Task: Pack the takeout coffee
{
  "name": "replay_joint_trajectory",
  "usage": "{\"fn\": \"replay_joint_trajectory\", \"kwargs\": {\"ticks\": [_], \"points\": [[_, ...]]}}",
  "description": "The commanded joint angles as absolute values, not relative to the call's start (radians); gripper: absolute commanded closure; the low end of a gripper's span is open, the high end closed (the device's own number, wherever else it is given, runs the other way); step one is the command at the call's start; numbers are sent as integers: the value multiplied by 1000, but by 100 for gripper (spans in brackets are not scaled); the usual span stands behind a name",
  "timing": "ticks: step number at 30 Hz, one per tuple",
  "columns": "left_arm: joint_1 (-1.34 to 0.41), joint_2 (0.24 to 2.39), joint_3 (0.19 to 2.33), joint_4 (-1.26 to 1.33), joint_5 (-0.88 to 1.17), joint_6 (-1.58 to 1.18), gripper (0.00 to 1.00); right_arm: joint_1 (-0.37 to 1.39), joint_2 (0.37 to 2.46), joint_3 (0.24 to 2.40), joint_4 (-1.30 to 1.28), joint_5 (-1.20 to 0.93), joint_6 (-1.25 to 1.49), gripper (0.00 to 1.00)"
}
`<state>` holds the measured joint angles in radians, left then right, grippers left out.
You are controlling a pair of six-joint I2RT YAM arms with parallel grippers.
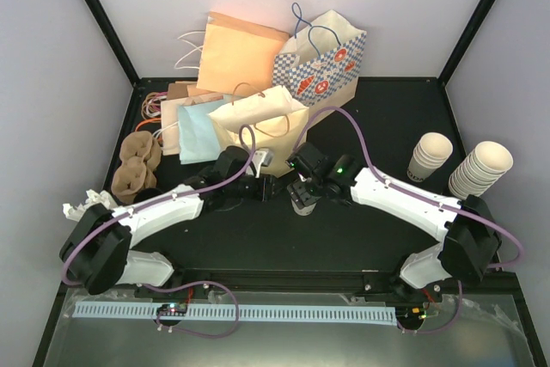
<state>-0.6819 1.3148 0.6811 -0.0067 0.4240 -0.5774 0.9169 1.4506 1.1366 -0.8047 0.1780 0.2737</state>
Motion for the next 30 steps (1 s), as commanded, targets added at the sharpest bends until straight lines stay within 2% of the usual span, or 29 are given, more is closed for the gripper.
{"fn": "replay_joint_trajectory", "kwargs": {"ticks": [1, 15, 18, 30], "points": [[-676, 1330, 721, 16, 452, -559, 66, 925, 1454, 1166, -807, 174, 278, 20], [-677, 1363, 719, 43, 490, -567, 66, 925, 1469, 1163, -824, 178, 273, 23], [-678, 1371, 721, 48, 495, -568, 66, 925, 1472, 1163, -826, 177, 272, 26], [-678, 1434, 732, 37, 501, -565, 67, 925, 1500, 1161, -848, 176, 256, 27]]}}
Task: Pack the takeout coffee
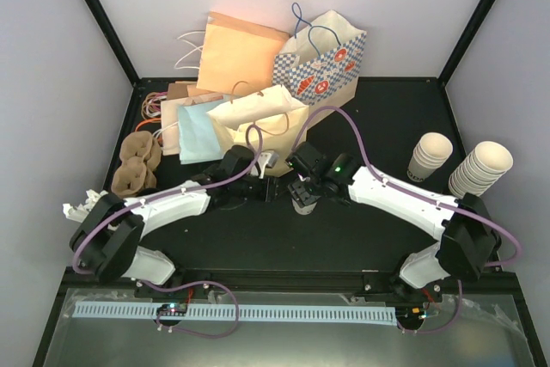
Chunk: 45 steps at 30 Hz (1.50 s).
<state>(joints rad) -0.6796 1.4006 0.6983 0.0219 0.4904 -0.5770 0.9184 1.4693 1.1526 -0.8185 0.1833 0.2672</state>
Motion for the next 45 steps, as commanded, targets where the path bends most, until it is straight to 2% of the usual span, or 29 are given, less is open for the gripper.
{"fn": "replay_joint_trajectory", "kwargs": {"ticks": [1, 16, 38, 45], "points": [[-679, 1438, 733, 35, 501, -564, 67, 925, 1504, 1162, -850, 176, 256, 27], [-681, 1464, 750, 2, 494, -552, 70, 924, 1514, 1148, -860, 128, 249, 28], [-694, 1452, 753, 15, 504, -558, 70, 911, 1375, 940, -687, 16, 326, 33], [-695, 1461, 752, 13, 501, -556, 70, 916, 1461, 999, -765, 60, 288, 35]]}}
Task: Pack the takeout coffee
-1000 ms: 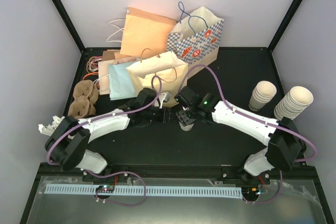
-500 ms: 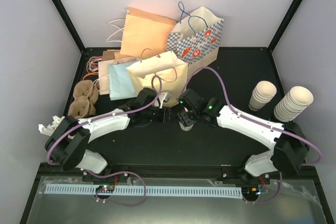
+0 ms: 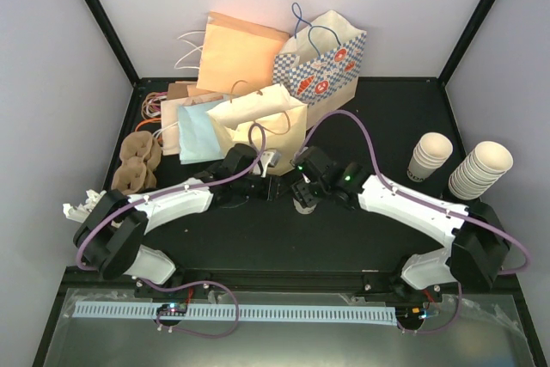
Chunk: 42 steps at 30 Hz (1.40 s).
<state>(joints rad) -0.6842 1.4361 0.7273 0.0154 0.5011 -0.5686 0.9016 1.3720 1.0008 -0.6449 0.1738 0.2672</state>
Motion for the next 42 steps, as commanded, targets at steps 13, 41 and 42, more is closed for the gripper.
{"fn": "replay_joint_trajectory", "kwargs": {"ticks": [13, 41, 42], "points": [[-694, 1446, 758, 0, 483, -551, 70, 931, 1471, 1039, -785, 76, 211, 37], [-616, 1375, 793, -67, 507, -517, 68, 928, 1414, 1053, -763, -80, -27, 37], [-617, 1383, 793, -65, 516, -517, 69, 928, 1412, 1053, -765, -92, -33, 37]]}}
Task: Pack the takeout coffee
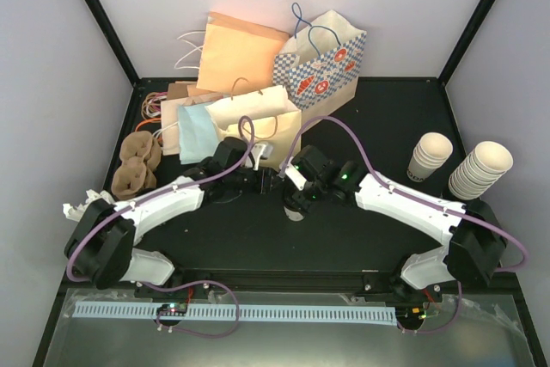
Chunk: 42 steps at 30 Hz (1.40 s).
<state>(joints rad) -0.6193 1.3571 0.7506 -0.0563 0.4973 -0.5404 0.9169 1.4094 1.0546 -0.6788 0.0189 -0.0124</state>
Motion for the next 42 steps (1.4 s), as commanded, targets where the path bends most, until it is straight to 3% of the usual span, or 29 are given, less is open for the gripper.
{"fn": "replay_joint_trajectory", "kwargs": {"ticks": [1, 18, 23, 35, 42], "points": [[-618, 1389, 793, -63, 523, -518, 69, 927, 1411, 1055, -766, -100, -36, 37], [-673, 1458, 747, -56, 519, -505, 70, 928, 1442, 1055, -771, -87, -29, 37], [-683, 1456, 717, -23, 493, -540, 77, 928, 1439, 1056, -769, -75, -25, 37], [-712, 1479, 671, -5, 452, -538, 77, 928, 1437, 1054, -774, -63, -14, 37], [-712, 1373, 732, -80, 370, -499, 74, 928, 1428, 1065, -785, -10, 22, 37]]}}
